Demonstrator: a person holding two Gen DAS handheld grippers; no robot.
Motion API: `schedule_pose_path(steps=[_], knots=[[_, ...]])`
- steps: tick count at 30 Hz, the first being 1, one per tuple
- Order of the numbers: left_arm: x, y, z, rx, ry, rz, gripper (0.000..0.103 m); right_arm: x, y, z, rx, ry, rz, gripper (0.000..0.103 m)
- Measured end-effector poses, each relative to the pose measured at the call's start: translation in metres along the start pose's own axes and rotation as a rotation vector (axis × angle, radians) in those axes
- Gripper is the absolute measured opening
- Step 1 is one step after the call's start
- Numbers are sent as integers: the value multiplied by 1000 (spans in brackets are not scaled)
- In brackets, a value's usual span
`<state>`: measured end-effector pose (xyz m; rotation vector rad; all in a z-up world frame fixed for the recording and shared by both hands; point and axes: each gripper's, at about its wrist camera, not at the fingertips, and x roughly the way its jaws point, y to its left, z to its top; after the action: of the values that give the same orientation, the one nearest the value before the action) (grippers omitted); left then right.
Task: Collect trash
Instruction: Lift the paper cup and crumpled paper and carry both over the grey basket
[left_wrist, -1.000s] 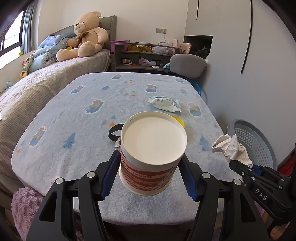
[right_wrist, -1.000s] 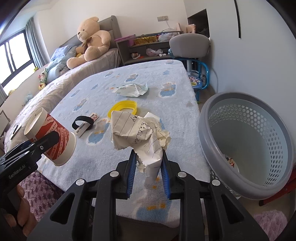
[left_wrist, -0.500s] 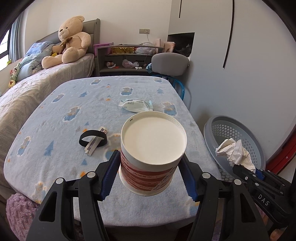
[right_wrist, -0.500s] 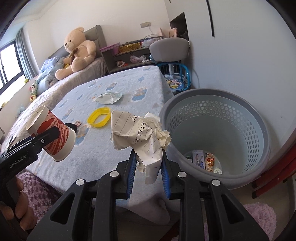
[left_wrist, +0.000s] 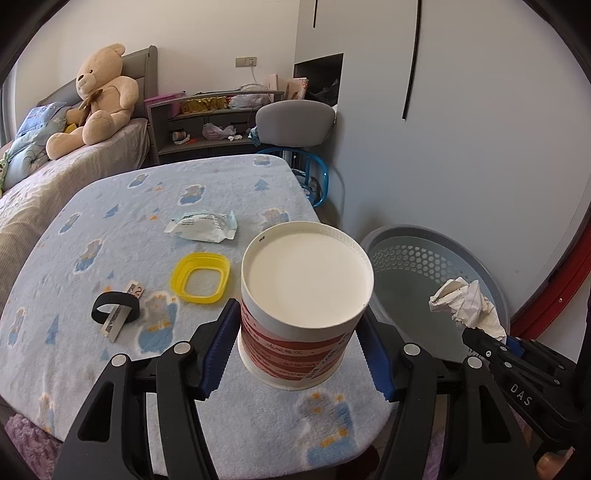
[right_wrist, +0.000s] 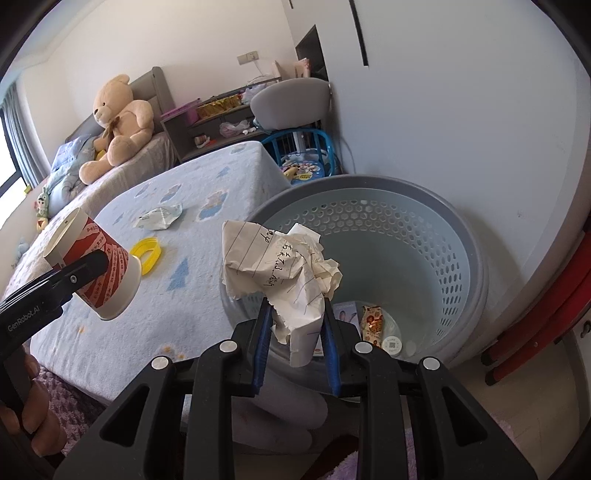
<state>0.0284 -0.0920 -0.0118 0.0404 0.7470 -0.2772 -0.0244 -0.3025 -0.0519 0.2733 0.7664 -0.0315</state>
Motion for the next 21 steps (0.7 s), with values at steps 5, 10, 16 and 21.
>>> schedule_pose_path(steps=[5,10,16,21], knots=[[16,-19,10,25,7,-33,61,4,-18,5,26,1,-27,25],[32,-39,20,63,14,-57,61,6,-32,8,54,-5,-41,25],[51,-63,27,99,33,-98,61,16,-49,13,87,1,-46,25],[67,-80,32,122,47,-129,61,24,-59,20,98,3,-51,25]])
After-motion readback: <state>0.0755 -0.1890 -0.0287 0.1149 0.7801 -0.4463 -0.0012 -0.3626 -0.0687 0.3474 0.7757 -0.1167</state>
